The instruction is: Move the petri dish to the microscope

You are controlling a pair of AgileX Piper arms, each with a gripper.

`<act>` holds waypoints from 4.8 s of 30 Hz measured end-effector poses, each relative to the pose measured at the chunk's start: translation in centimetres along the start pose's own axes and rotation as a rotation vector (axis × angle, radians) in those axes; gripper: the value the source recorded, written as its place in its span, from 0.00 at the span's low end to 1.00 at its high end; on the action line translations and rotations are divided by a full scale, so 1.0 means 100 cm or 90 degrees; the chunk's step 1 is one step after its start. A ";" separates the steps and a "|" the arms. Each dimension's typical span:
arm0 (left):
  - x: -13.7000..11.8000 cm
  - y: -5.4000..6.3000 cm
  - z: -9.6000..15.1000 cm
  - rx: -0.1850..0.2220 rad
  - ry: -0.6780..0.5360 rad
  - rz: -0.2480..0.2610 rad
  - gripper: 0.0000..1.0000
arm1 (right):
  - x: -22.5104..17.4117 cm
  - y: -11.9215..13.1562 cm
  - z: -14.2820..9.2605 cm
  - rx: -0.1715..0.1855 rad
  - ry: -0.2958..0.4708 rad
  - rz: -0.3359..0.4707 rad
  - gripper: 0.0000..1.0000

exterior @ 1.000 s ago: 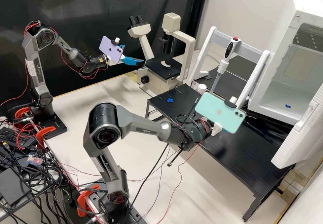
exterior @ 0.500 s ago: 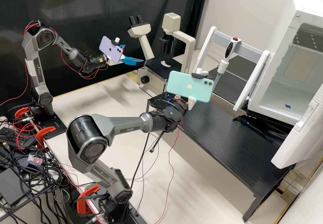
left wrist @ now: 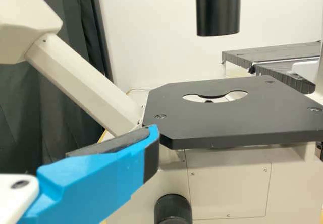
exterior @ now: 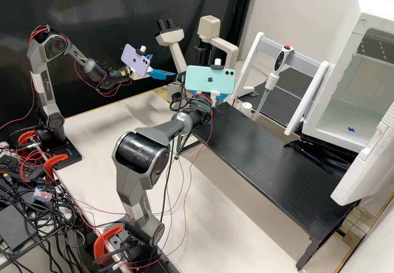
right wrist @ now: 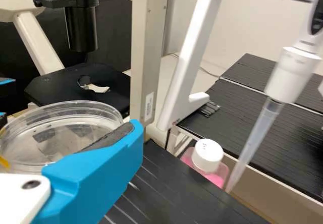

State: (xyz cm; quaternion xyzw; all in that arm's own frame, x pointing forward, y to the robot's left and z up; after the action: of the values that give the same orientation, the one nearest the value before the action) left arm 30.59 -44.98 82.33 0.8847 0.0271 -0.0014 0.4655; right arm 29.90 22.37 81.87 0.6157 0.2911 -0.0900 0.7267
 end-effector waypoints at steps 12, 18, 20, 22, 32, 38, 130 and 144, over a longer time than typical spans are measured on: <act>0.000 0.000 0.000 0.000 0.000 0.000 1.00 | 0.042 -0.002 -0.042 -0.007 0.009 0.013 0.00; 0.000 0.000 0.000 0.000 0.000 0.000 1.00 | 0.064 -0.007 -0.054 -0.013 0.005 0.015 0.00; 0.000 0.000 0.000 0.000 0.000 0.000 1.00 | 0.075 -0.012 -0.058 -0.007 0.004 0.011 0.00; 0.000 0.000 0.000 0.000 0.000 0.000 1.00 | 0.083 -0.017 -0.060 -0.003 0.003 0.005 0.00; 0.000 0.000 0.000 0.000 0.000 0.000 1.00 | 0.140 -0.052 -0.049 0.017 -0.042 -0.012 0.00; 0.000 0.000 0.000 0.000 0.000 0.000 1.00 | 0.164 -0.066 -0.031 0.047 -0.075 0.018 0.00; 0.000 0.000 0.000 0.000 0.000 0.000 1.00 | 0.212 -0.073 -0.002 0.094 -0.048 0.065 0.00; 0.000 0.000 0.000 0.000 0.000 0.000 1.00 | 0.212 -0.087 -0.024 0.063 0.032 0.028 0.00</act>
State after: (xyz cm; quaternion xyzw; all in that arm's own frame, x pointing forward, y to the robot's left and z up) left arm 30.59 -44.98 82.33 0.8847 0.0271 -0.0014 0.4655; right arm 42.20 27.52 63.06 0.6593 0.2910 -0.0723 0.6895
